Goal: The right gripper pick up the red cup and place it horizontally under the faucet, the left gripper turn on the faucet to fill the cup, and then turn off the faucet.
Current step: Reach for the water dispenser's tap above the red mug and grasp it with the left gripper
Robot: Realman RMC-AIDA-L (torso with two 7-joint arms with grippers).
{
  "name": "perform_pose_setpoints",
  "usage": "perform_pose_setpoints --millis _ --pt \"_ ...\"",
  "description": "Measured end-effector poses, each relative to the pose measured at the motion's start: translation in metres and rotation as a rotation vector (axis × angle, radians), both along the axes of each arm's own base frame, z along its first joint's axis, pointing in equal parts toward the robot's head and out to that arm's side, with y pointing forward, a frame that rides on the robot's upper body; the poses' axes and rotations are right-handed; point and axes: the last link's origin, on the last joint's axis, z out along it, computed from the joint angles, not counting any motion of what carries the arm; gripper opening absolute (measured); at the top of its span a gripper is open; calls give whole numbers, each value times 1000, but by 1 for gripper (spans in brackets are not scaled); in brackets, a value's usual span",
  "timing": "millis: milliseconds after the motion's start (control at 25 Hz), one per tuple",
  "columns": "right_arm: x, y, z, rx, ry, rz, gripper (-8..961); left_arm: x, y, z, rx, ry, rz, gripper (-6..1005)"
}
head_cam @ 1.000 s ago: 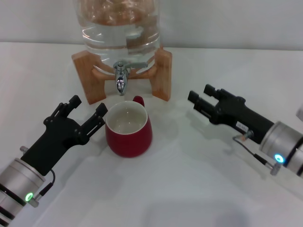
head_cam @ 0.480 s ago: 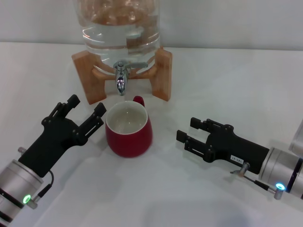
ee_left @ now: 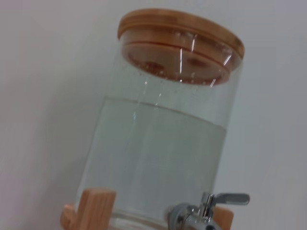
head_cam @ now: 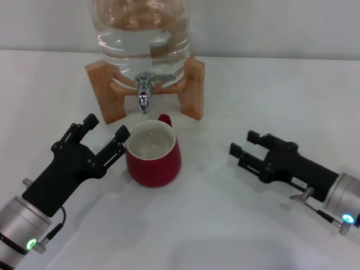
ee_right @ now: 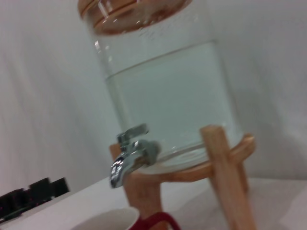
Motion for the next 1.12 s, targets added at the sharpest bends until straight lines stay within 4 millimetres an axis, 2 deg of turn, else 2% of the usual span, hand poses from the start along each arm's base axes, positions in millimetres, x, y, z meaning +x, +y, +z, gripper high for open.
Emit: perform_pose_setpoints --millis 320,1120 --pt "11 -1 15 120 -10 -2 608 4 0 -3 -18 4 -25 860" --pt "10 -2 14 121 -8 -4 608 -2 -9 -16 -89 44 -3 860"
